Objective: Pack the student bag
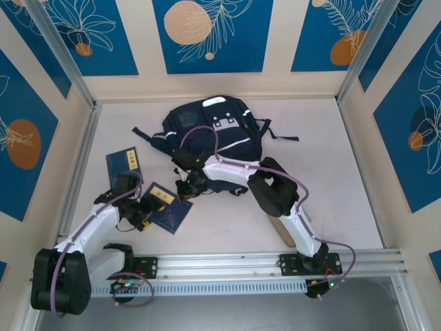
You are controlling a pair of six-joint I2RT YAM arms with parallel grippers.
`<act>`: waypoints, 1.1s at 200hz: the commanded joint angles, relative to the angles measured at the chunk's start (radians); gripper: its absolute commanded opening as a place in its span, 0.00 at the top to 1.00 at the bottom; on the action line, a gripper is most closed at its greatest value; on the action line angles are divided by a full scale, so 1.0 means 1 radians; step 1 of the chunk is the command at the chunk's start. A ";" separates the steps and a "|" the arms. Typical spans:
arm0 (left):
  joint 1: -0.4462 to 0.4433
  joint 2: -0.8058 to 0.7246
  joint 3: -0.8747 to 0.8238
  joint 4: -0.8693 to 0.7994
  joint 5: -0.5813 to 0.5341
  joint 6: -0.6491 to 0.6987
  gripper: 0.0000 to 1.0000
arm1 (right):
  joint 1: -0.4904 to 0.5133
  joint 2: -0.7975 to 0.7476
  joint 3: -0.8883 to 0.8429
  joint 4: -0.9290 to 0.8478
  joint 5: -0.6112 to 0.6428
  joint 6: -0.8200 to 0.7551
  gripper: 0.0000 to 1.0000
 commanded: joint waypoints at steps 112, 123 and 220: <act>0.010 -0.035 0.131 0.106 0.242 0.067 0.46 | -0.001 -0.023 -0.075 -0.021 -0.051 0.018 0.85; 0.010 -0.031 0.130 0.112 0.253 0.062 0.47 | -0.002 -0.029 -0.081 -0.017 -0.051 0.020 0.85; 0.010 0.058 0.145 0.043 0.127 0.118 0.74 | -0.012 -0.112 -0.131 0.018 -0.030 0.007 0.78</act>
